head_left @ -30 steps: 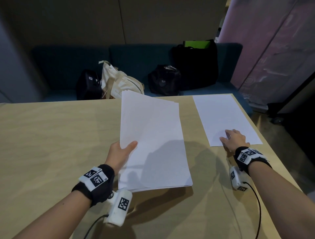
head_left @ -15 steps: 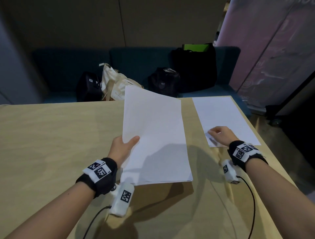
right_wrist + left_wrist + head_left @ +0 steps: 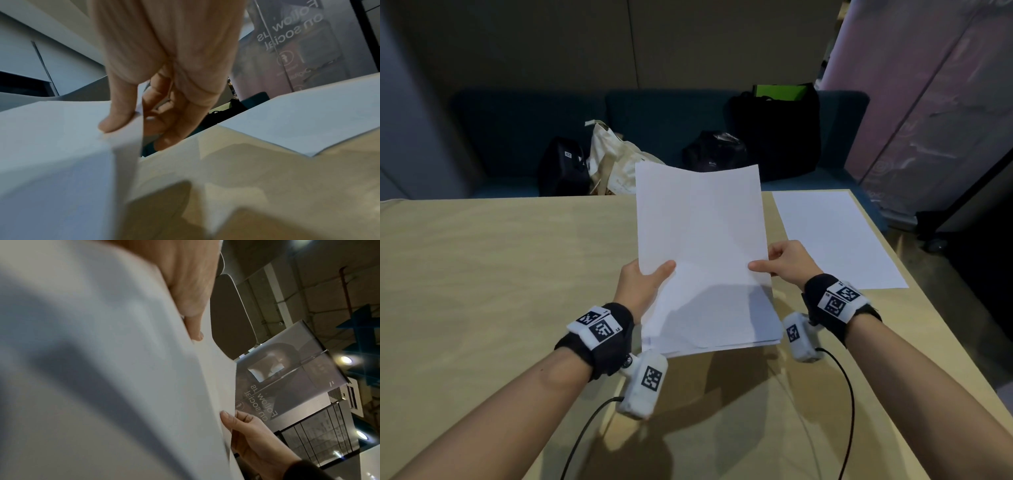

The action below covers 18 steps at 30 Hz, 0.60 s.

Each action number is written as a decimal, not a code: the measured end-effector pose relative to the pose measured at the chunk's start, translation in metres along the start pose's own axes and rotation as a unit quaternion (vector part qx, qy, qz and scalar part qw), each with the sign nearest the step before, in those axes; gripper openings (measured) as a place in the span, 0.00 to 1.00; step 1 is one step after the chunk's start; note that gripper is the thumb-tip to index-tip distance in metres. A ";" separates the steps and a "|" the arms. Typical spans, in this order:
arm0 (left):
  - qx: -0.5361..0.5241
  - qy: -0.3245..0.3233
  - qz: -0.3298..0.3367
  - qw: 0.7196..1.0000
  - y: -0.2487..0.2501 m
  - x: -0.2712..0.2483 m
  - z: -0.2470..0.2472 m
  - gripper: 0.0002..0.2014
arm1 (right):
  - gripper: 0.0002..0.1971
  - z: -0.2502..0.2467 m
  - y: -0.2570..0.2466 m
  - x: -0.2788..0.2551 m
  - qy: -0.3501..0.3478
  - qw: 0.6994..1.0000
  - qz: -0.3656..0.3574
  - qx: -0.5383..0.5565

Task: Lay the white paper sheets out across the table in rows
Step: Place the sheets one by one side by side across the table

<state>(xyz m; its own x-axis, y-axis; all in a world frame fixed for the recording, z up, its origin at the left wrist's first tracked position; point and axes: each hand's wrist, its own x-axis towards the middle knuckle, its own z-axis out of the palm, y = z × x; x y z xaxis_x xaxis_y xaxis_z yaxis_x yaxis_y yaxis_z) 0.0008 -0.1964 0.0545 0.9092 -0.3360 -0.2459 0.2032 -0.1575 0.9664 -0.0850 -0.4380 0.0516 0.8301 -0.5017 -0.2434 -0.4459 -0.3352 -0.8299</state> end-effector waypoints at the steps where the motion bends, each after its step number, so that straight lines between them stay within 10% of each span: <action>1: 0.000 0.006 0.001 1.000 -0.001 0.000 0.001 0.16 | 0.23 0.001 0.001 0.001 0.010 1.000 0.000 -0.004; 10: -0.008 0.018 -0.008 1.000 -0.002 0.001 -0.003 0.15 | 0.10 0.003 0.000 0.004 0.054 0.998 -0.014 -0.010; 18: -0.003 0.021 -0.007 1.000 -0.004 0.001 -0.004 0.15 | 0.18 0.004 0.002 0.016 0.108 0.994 0.013 0.015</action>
<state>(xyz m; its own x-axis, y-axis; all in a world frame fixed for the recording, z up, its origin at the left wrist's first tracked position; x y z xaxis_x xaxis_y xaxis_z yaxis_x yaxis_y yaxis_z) 0.0027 -0.1925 0.0509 0.9207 -0.2949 -0.2557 0.2177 -0.1560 0.9635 -0.0715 -0.4430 0.0437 0.7260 -0.6703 -0.1539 -0.4528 -0.2974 -0.8405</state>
